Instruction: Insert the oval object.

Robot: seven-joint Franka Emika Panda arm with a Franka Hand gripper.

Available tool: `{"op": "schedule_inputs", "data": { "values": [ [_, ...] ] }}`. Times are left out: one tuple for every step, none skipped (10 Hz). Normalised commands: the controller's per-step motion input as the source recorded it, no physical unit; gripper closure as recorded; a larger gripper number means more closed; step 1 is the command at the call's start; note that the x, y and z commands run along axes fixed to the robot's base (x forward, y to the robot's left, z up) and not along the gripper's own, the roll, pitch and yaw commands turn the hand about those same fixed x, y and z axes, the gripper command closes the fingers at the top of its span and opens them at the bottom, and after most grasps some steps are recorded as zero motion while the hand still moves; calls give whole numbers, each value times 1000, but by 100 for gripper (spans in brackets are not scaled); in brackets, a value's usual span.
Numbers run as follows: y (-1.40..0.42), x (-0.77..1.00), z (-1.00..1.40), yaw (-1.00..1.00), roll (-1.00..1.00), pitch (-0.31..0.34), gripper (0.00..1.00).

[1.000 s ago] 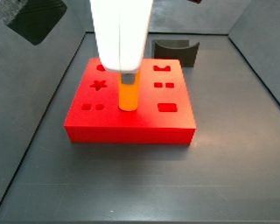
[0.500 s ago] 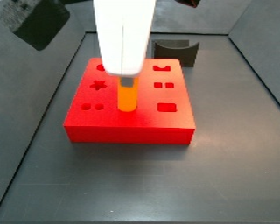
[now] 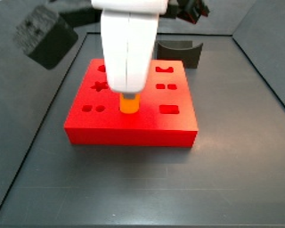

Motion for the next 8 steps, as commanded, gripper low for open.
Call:
{"op": "schedule_inputs", "data": {
  "values": [
    [-129,57,-489,-57,150,-116,100],
    [-237,66,-517,-86,247,-161,100],
    [-237,0,-580,-43,257,-169,100],
    [-166,0,-569,-40,204,-110,100],
    [-6,0,-440,-69,93,-53,100],
    [0,0,-597,-83,69,0,100],
    [54,0,-1000,-86,9,57,100],
    [3,-14,-666,-57,0,0,100]
  ]
}}
